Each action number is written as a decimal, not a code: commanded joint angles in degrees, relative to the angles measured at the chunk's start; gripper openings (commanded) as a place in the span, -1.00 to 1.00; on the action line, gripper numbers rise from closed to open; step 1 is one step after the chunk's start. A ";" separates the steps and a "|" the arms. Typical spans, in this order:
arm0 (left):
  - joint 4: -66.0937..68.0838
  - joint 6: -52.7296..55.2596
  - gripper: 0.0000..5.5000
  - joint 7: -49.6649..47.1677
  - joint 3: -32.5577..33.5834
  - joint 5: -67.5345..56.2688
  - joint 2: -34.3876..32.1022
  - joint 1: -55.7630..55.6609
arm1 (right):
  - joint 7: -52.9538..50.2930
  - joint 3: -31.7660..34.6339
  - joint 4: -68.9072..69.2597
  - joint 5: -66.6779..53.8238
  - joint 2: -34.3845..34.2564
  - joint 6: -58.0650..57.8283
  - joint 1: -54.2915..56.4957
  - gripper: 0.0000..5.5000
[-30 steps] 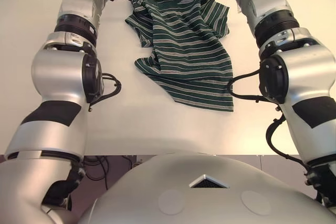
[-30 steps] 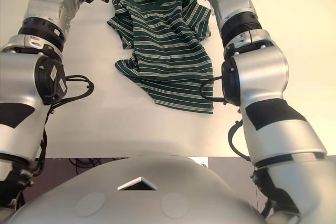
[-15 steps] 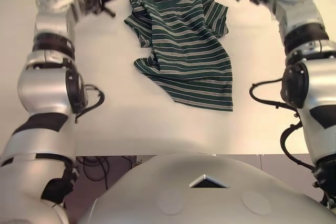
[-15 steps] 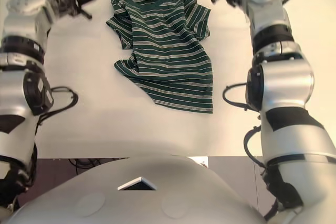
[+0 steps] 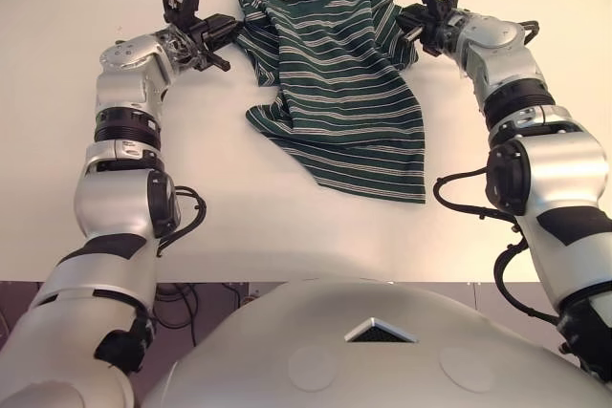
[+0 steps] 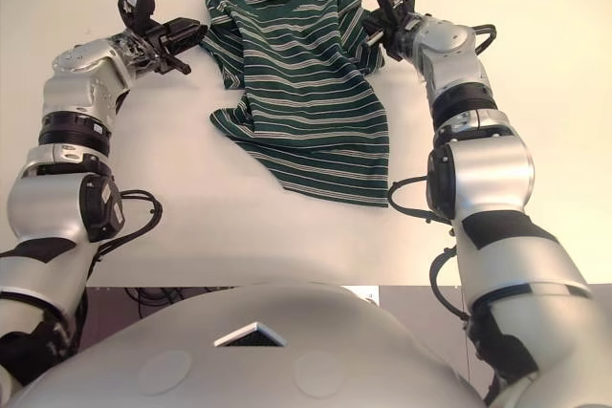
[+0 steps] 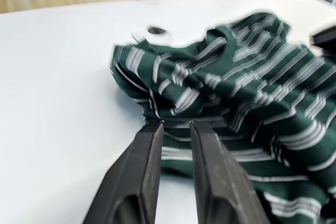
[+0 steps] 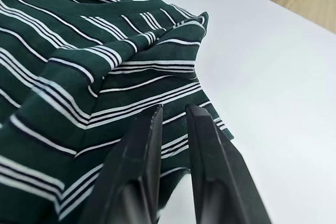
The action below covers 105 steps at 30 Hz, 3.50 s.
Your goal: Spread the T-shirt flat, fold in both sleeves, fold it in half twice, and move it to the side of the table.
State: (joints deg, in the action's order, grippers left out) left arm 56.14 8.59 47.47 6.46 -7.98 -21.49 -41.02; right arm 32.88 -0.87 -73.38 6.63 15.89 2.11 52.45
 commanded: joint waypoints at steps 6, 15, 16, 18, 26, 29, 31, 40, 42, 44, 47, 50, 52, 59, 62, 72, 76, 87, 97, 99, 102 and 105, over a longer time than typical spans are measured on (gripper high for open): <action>6.73 1.15 -0.68 -4.90 -5.11 4.94 4.32 -0.74 | -1.97 -1.03 -1.28 0.96 -3.55 -5.46 0.15 -0.72; 8.30 5.27 -0.68 -17.52 -2.80 4.82 2.52 2.12 | -11.54 -0.10 -2.62 1.52 -0.49 -13.23 -2.25 -0.72; 7.15 5.25 -0.68 -18.88 -1.80 4.12 2.25 3.27 | -13.40 0.17 -2.59 1.56 0.66 -13.31 -3.23 -0.72; 4.38 4.90 -0.68 -20.77 -0.29 3.24 1.51 5.66 | -16.52 0.53 -2.30 1.56 2.70 -12.32 -4.59 -0.72; -11.22 6.10 -0.68 -21.43 3.75 -1.62 1.07 8.30 | -13.58 4.02 2.61 -3.04 2.25 -3.68 -4.53 -0.72; -15.34 5.47 -0.68 -21.31 5.64 -4.67 2.60 5.90 | -12.04 6.15 6.58 -6.16 0.87 0.99 -4.21 -0.72; -16.11 4.57 -0.68 -21.80 6.19 -5.53 3.12 4.28 | -11.88 6.81 10.57 -7.23 0.91 5.25 -4.62 -0.72; -34.02 12.40 -0.68 -15.31 4.76 -9.70 1.14 14.83 | 35.79 -7.22 65.24 -29.29 12.99 -22.56 -25.76 -0.72; -41.03 15.36 -0.68 -12.97 3.42 -11.59 1.28 19.42 | 44.17 -10.87 73.22 -31.12 19.84 -27.99 -30.98 -0.72; -49.17 18.94 -0.68 -9.32 1.64 -14.08 0.17 24.68 | 48.51 -13.14 77.39 -30.51 24.51 -29.25 -34.60 -0.72; -59.42 23.28 -0.68 -3.69 0.31 -16.51 -5.19 32.49 | 49.36 -15.24 79.68 -27.80 27.26 -28.76 -37.41 -0.72; -66.41 25.20 -0.68 2.35 -1.19 -15.97 -13.23 40.09 | 48.07 -16.50 80.90 -26.17 27.43 -28.16 -39.55 -0.72; -67.61 24.68 -0.68 4.20 -2.50 -13.95 -17.29 42.67 | 45.99 -16.92 81.28 -25.17 26.14 -28.34 -40.73 -0.72; -70.85 24.90 -0.68 3.44 -2.95 -14.40 -18.52 45.91 | 34.30 -20.46 71.86 -14.40 22.54 -21.33 -41.42 -0.72; -71.43 24.89 -0.68 2.29 -3.42 -14.56 -17.64 46.16 | 29.54 -18.74 65.50 -12.52 20.62 -18.90 -38.57 -0.72; -71.73 24.04 -0.68 -0.27 -7.14 -13.44 -15.30 46.19 | 26.17 -17.13 48.27 -7.31 20.72 -7.38 -28.12 -0.72; -72.56 24.20 -0.68 -0.95 -7.46 -13.55 -14.81 46.63 | 37.47 -18.86 53.16 -9.55 25.06 -7.80 -30.31 -0.72; -73.24 24.26 -0.68 -0.38 -9.61 -12.11 -15.68 47.99 | 56.04 -16.87 62.76 -16.03 34.57 -13.69 -31.30 -0.72; -67.27 20.46 -0.68 -0.91 -16.97 -5.44 -14.57 43.55 | 47.50 -12.76 74.47 -26.46 25.20 -26.93 -27.61 -0.72; -64.00 18.49 -0.68 -1.10 -19.98 -2.51 -13.48 40.65 | 43.52 -14.09 75.74 -24.95 22.49 -26.28 -30.14 -0.72; -61.93 17.08 -0.68 -0.61 -23.99 -0.47 -11.12 37.30 | 39.43 -13.44 77.35 -25.60 20.59 -27.40 -32.34 -0.72; -65.58 18.53 -0.68 1.44 -27.11 -2.18 -9.45 37.53 | 37.04 -11.89 75.75 -25.62 20.39 -27.21 -32.49 -0.72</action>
State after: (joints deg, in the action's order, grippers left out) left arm -7.67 25.05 47.59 -18.47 -9.81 -31.40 -4.50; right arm 71.29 -14.15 3.00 -19.05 36.48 -25.04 19.82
